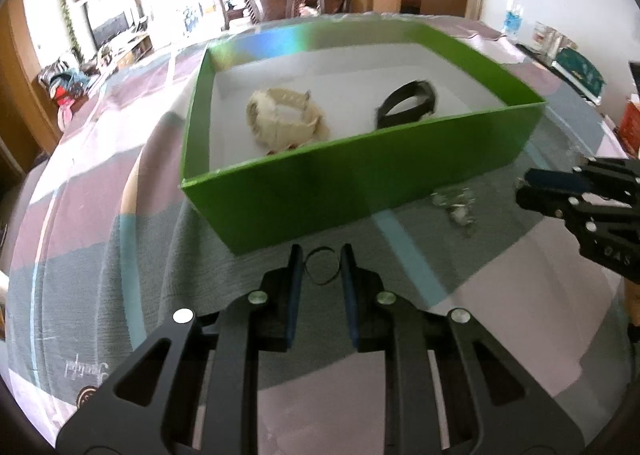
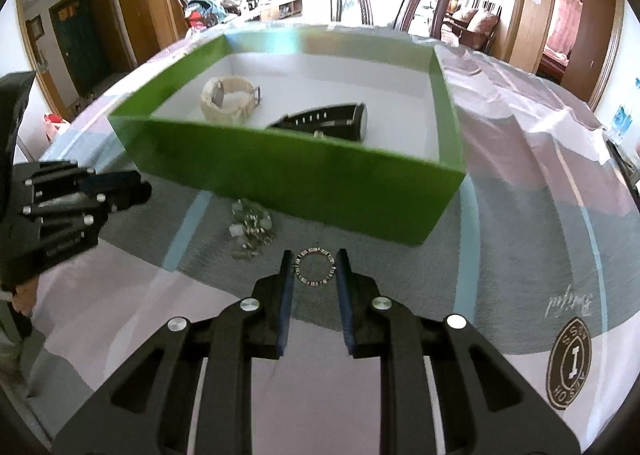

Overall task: Organize jewelry
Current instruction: 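Carry both rings over the green box and release them inside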

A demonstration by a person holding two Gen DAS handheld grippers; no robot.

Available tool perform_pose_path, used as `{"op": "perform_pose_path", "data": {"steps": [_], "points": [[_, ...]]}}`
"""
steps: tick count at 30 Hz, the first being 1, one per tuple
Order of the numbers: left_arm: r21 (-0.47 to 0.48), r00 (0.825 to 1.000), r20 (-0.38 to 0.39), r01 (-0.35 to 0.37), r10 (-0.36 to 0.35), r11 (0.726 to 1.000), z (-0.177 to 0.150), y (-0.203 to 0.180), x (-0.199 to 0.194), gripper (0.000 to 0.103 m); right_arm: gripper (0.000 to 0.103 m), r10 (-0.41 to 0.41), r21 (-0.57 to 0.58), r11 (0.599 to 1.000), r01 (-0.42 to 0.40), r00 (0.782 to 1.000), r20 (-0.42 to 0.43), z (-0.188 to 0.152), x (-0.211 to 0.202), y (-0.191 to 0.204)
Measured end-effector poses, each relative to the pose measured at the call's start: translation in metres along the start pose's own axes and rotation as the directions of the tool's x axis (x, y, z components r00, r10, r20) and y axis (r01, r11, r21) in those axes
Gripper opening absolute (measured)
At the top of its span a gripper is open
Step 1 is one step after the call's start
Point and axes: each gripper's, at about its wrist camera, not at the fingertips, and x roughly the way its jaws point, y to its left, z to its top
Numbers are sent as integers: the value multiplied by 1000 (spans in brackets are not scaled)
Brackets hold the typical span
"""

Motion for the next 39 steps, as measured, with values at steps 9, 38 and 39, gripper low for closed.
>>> {"op": "perform_pose_path", "data": {"steps": [9, 38, 39], "points": [[56, 995, 98, 0, -6, 998, 14, -22, -52, 19, 21, 1, -7, 1000, -1, 996, 85, 27, -48, -1], [-183, 988, 82, -113, 130, 977, 92, 41, -2, 53, 49, -114, 144, 984, 105, 992, 52, 78, 11, -29], [-181, 989, 80, -108, 124, 977, 90, 41, -6, 54, 49, -103, 136, 986, 94, 993, 57, 77, 4, -27]]}}
